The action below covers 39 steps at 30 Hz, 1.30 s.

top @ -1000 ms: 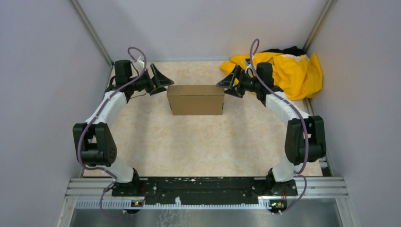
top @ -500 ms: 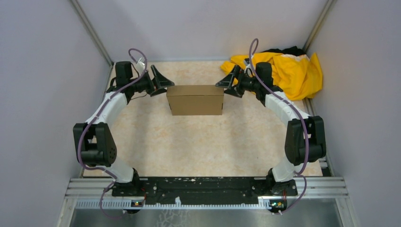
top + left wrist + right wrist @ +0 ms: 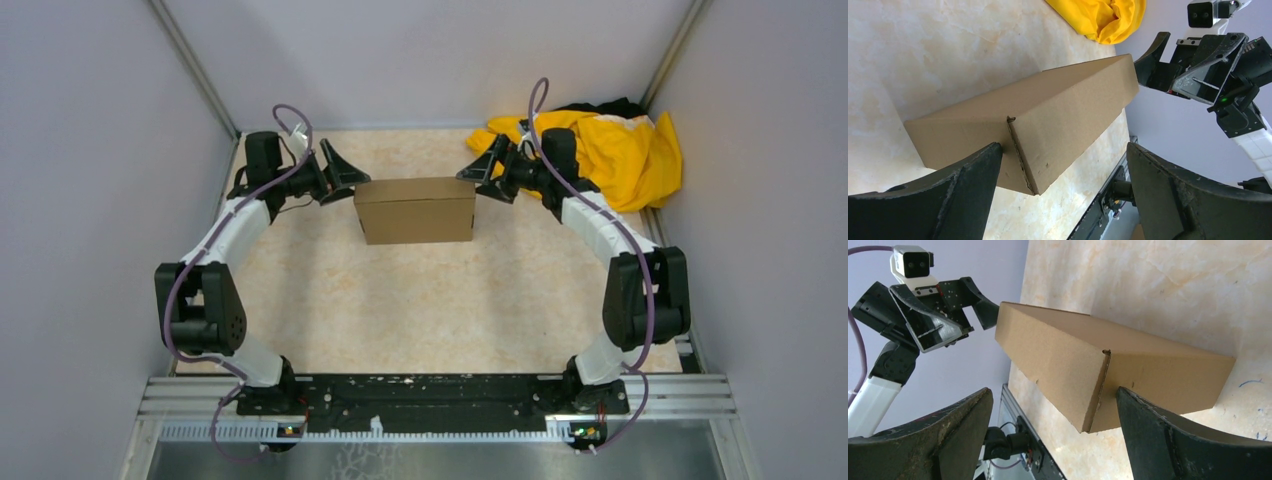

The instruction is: Fold the paper box

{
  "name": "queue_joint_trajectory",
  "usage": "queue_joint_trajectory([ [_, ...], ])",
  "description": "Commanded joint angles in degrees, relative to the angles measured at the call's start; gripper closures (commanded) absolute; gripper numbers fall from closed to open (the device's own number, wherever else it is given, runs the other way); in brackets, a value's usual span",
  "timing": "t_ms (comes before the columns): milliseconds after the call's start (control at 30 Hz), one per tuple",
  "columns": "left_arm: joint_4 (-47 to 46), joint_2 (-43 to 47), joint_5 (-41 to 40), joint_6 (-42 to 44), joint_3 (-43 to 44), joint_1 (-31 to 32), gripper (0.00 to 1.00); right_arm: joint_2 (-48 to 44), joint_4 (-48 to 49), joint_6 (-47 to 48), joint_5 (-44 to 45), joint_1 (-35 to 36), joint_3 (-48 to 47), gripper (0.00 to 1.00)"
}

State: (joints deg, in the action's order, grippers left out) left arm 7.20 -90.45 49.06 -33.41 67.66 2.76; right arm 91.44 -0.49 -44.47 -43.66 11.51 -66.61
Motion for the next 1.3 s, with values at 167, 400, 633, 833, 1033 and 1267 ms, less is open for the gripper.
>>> queue_joint_trajectory([
  [167,-6.7,-3.1,3.3,-4.3,6.5,2.8,0.01,0.8,2.2,0.0,-1.4,1.5,-8.2,0.08],
  [400,-9.9,-7.0,2.8,-5.5,10.3,4.1,0.01,4.6,1.8,0.3,-1.3,2.0,-12.5,0.08],
  [633,-15.4,-4.6,1.1,-4.8,4.3,5.7,0.01,4.5,5.7,0.7,-1.5,2.2,-6.1,0.07],
  [833,-15.5,3.0,-4.0,-0.8,-3.7,9.4,0.01,-0.2,7.7,2.2,-0.4,2.8,1.4,0.07],
  [1033,-16.3,12.9,-9.2,0.4,-15.5,13.2,0.01,-7.2,7.6,3.9,1.2,4.3,8.2,0.06],
  [1267,-15.4,20.5,-10.9,-0.3,-26.1,14.5,0.01,-14.8,7.3,3.5,3.7,7.0,18.2,0.06],
])
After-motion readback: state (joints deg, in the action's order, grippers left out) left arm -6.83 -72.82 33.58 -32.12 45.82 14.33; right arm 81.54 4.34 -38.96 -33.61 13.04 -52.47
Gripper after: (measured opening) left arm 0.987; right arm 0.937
